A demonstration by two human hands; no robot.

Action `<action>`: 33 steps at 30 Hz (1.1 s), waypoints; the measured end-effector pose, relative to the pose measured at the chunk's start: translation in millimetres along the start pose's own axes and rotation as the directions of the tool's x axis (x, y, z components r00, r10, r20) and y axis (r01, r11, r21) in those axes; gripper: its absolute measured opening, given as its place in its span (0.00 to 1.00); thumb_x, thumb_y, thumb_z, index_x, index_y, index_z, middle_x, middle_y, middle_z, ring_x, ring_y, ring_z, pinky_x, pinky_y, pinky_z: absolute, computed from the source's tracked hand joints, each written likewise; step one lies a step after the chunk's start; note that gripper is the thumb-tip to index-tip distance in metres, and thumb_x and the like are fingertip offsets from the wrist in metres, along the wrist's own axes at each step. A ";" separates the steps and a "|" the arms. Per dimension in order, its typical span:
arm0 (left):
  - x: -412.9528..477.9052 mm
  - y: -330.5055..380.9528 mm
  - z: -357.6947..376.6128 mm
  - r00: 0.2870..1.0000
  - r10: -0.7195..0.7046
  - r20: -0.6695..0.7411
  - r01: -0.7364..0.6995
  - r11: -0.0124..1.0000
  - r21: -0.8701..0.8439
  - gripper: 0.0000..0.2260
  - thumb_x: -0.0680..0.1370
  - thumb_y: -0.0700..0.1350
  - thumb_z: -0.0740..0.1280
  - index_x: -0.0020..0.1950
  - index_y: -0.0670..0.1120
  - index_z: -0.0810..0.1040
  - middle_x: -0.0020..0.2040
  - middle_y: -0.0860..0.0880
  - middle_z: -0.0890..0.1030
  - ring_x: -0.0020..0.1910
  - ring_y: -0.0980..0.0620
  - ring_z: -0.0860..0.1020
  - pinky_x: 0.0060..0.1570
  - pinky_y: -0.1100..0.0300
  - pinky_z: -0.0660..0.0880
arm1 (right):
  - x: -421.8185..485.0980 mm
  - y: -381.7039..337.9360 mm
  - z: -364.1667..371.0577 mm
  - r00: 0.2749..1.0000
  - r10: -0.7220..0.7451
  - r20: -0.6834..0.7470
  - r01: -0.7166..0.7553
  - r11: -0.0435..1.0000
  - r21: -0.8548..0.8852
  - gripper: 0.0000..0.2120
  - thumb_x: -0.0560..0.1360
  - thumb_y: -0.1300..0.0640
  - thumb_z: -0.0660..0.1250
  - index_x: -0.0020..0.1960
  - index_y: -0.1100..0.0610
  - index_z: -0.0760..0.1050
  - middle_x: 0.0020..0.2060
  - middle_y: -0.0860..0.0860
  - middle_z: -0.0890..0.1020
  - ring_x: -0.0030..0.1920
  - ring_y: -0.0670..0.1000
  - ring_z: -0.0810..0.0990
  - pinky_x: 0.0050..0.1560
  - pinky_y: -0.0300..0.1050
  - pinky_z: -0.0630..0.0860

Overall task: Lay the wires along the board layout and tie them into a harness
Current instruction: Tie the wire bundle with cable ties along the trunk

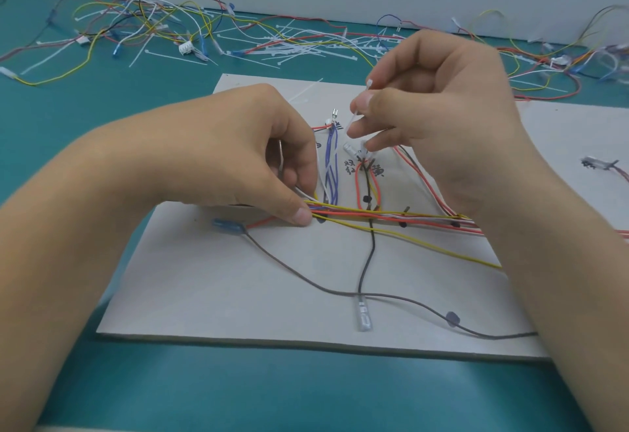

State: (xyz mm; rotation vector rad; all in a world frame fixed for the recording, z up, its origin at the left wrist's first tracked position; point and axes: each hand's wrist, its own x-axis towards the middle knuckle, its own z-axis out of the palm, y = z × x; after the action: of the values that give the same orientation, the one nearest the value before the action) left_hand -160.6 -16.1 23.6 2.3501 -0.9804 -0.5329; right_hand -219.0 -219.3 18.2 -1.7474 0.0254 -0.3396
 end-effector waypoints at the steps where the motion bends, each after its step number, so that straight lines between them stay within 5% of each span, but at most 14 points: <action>1: -0.3 0.2 -0.1 1.000 -0.003 0.000 0.003 1.000 -0.001 0.18 0.58 0.65 0.78 0.44 0.62 0.85 0.36 0.59 0.83 0.33 0.59 0.79 0.41 0.48 0.82 | 0.5 1.0 0.4 1.000 -0.017 0.001 0.017 0.999 -0.028 0.08 0.73 0.72 0.71 0.45 0.61 0.76 0.35 0.60 0.84 0.34 0.56 0.87 0.32 0.48 0.81; 15: -1.4 2.7 0.2 1.000 -0.006 -0.010 0.007 1.000 0.014 0.18 0.58 0.65 0.78 0.43 0.60 0.85 0.36 0.59 0.82 0.32 0.59 0.78 0.40 0.49 0.81 | 0.3 7.7 4.8 0.963 -0.142 0.228 0.206 0.935 -0.289 0.07 0.71 0.70 0.72 0.42 0.63 0.76 0.35 0.57 0.83 0.34 0.50 0.87 0.34 0.56 0.82; 26: -0.2 1.2 0.9 1.000 0.026 -0.016 -0.025 1.000 0.009 0.15 0.62 0.61 0.83 0.42 0.59 0.85 0.35 0.58 0.82 0.32 0.57 0.79 0.41 0.46 0.81 | -0.2 7.1 4.4 0.946 -0.176 0.272 0.260 0.914 -0.311 0.06 0.70 0.70 0.71 0.41 0.62 0.77 0.34 0.57 0.84 0.35 0.56 0.87 0.36 0.57 0.81; 33: 1.3 0.9 3.4 0.997 0.079 -0.026 -0.078 0.997 0.020 0.16 0.63 0.59 0.82 0.42 0.54 0.82 0.32 0.55 0.81 0.29 0.58 0.75 0.32 0.59 0.71 | -1.9 6.9 5.9 0.928 -0.166 0.333 0.270 0.916 -0.297 0.07 0.68 0.70 0.71 0.40 0.60 0.77 0.33 0.57 0.83 0.36 0.62 0.86 0.32 0.58 0.79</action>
State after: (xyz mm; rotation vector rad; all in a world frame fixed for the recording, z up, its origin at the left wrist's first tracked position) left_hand -162.1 -18.6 21.3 2.3183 -1.0649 -0.4627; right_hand -218.2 -214.6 10.1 -2.1370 -0.3583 -0.2369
